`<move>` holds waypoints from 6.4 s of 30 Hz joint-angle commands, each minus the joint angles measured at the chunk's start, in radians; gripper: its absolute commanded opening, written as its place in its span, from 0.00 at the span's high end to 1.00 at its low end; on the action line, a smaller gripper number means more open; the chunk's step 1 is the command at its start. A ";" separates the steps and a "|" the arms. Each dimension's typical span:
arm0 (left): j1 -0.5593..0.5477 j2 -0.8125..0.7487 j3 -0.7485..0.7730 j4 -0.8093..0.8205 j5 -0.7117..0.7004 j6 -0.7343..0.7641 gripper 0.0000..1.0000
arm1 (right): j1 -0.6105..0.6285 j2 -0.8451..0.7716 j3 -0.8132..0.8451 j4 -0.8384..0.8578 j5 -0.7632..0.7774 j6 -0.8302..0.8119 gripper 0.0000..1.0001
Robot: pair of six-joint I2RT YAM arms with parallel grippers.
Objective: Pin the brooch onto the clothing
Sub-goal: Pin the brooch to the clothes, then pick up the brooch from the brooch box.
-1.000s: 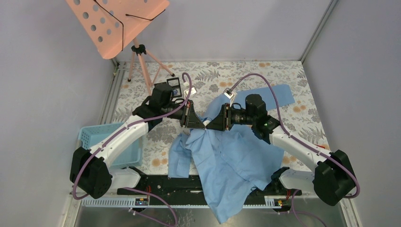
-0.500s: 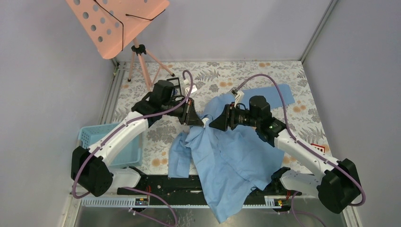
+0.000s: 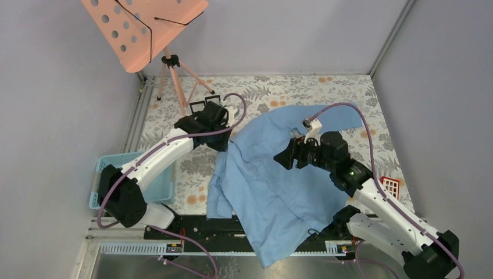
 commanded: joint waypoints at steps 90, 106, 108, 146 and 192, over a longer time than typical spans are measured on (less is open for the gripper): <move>0.276 0.817 0.726 0.076 -0.348 -0.268 0.42 | -0.004 -0.267 -0.085 -0.301 0.514 0.052 0.22; 0.296 0.898 0.822 0.005 -0.351 -0.314 0.45 | -0.004 -0.283 -0.096 -0.317 0.517 0.054 0.22; 0.296 0.910 0.831 -0.002 -0.351 -0.313 0.45 | -0.004 -0.286 -0.096 -0.320 0.516 0.053 0.22; 0.310 0.971 0.874 -0.048 -0.368 -0.302 0.57 | -0.004 -0.307 -0.098 -0.349 0.524 0.053 0.22; -0.104 0.334 0.308 0.101 -0.230 -0.312 0.62 | -0.004 -0.281 -0.124 -0.344 0.476 0.127 0.18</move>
